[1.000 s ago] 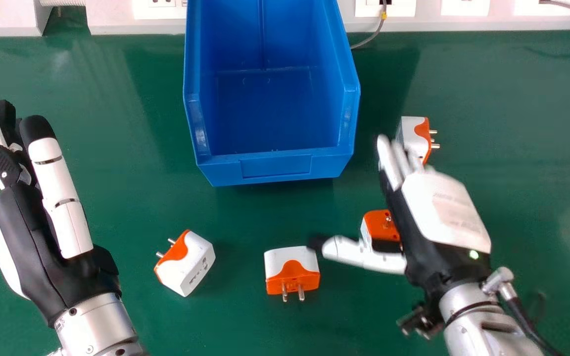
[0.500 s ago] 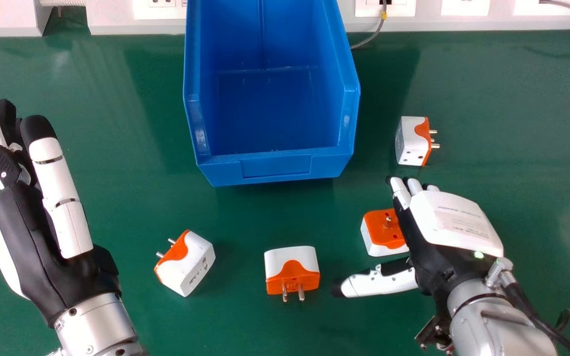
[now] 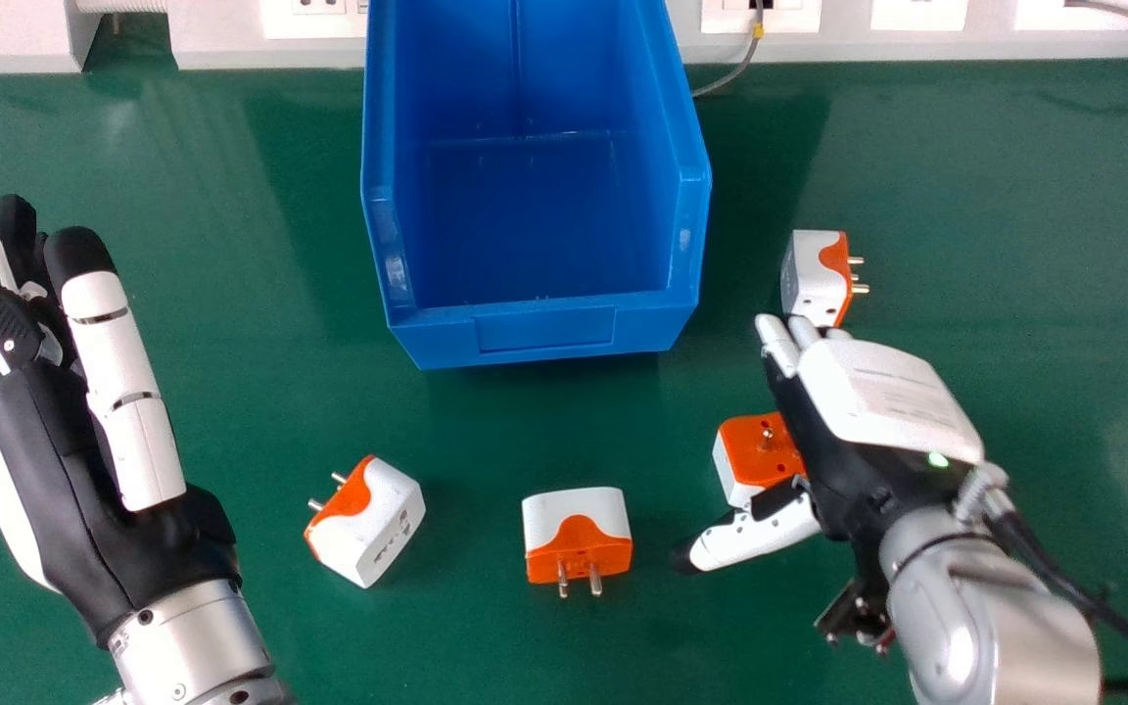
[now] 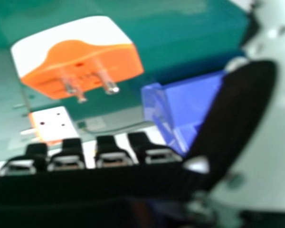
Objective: Pick all objects and put in blue box
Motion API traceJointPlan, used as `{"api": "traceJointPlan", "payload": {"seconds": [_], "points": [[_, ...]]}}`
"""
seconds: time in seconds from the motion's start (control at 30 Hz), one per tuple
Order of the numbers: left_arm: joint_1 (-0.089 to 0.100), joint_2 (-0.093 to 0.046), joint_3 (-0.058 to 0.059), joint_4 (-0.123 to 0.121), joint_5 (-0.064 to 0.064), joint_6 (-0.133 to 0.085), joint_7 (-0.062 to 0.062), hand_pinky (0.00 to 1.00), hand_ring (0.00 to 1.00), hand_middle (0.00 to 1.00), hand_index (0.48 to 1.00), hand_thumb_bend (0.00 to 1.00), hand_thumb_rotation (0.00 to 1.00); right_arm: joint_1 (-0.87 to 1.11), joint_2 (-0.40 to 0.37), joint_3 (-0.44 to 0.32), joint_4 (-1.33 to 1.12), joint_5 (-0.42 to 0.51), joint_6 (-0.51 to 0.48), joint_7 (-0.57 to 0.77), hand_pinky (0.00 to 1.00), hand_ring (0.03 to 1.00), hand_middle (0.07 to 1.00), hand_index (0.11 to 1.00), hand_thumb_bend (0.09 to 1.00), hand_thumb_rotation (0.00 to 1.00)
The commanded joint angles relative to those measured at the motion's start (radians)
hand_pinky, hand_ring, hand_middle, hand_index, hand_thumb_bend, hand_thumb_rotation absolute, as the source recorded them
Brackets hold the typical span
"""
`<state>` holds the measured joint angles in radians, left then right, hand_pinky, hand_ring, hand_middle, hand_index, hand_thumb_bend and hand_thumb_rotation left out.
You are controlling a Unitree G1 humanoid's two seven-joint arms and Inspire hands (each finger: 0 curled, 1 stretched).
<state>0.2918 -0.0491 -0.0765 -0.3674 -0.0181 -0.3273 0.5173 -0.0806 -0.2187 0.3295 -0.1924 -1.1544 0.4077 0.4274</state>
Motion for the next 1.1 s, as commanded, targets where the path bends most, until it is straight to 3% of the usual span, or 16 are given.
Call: {"api": "traceJointPlan", "payload": {"seconds": [0.0, 0.2, 0.43, 0.57, 0.6, 0.63, 0.67, 0.7, 0.8, 0.93, 1.07], "points": [[-0.015, -0.093, -0.009, -0.017, 0.021, -0.009, 0.006, 0.95, 0.98, 0.98, 0.971, 0.53, 0.83, -0.060, -0.034, -0.010, 0.063, 0.039, -0.050, -0.050, 1.00, 1.000, 1.000, 0.954, 0.999, 0.34], [-0.028, -0.095, -0.011, -0.010, 0.029, -0.009, 0.014, 0.95, 0.97, 0.98, 0.969, 0.53, 0.83, -0.187, -0.096, 0.016, 0.292, 0.134, -0.159, -0.099, 1.00, 1.000, 1.000, 0.944, 0.996, 0.30], [-0.032, -0.095, -0.017, -0.018, 0.025, -0.005, 0.018, 0.97, 0.99, 0.99, 0.976, 0.53, 0.84, -0.330, -0.119, 0.081, 0.574, 0.210, -0.213, -0.083, 1.00, 1.000, 1.000, 0.937, 1.000, 0.22], [-0.033, -0.095, -0.016, -0.019, 0.025, -0.006, 0.020, 0.97, 0.99, 0.99, 0.976, 0.53, 0.84, -0.344, -0.115, 0.111, 0.614, 0.225, -0.186, -0.074, 0.89, 0.993, 0.999, 0.907, 1.000, 0.18], [-0.033, -0.094, -0.016, -0.019, 0.024, -0.006, 0.019, 0.97, 0.99, 0.99, 0.977, 0.53, 0.85, -0.337, -0.112, 0.114, 0.614, 0.227, -0.176, -0.088, 0.84, 0.970, 0.988, 0.892, 0.991, 0.16], [-0.034, -0.094, -0.017, -0.019, 0.024, -0.006, 0.019, 0.97, 0.99, 0.99, 0.975, 0.53, 0.85, -0.331, -0.111, 0.120, 0.614, 0.224, -0.167, -0.106, 0.67, 0.804, 0.869, 0.827, 0.930, 0.10], [-0.034, -0.094, -0.017, -0.019, 0.025, -0.006, 0.020, 0.97, 0.99, 0.99, 0.973, 0.53, 0.85, -0.327, -0.110, 0.129, 0.614, 0.216, -0.154, -0.123, 0.49, 0.635, 0.701, 0.749, 0.768, 0.05], [-0.034, -0.094, -0.018, -0.019, 0.026, -0.006, 0.020, 0.97, 0.99, 0.99, 0.970, 0.52, 0.85, -0.324, -0.109, 0.138, 0.614, 0.207, -0.137, -0.140, 0.39, 0.527, 0.622, 0.691, 0.647, 0.03], [-0.033, -0.093, -0.020, -0.017, 0.025, -0.011, 0.017, 0.97, 0.99, 0.99, 0.971, 0.53, 0.85, -0.308, -0.097, 0.152, 0.605, 0.191, -0.080, -0.211, 0.34, 0.429, 0.554, 0.640, 0.541, 0.00], [-0.025, -0.093, -0.019, -0.022, 0.024, -0.006, 0.018, 0.96, 0.99, 0.98, 0.970, 0.53, 0.84, -0.270, -0.073, 0.141, 0.558, 0.213, -0.013, -0.275, 0.36, 0.420, 0.550, 0.634, 0.531, 0.00], [-0.024, -0.091, -0.020, -0.023, 0.022, -0.004, 0.016, 0.96, 0.98, 0.98, 0.970, 0.53, 0.85, -0.254, -0.078, 0.140, 0.535, 0.237, -0.026, -0.301, 0.35, 0.440, 0.562, 0.641, 0.505, 0.00]]}}
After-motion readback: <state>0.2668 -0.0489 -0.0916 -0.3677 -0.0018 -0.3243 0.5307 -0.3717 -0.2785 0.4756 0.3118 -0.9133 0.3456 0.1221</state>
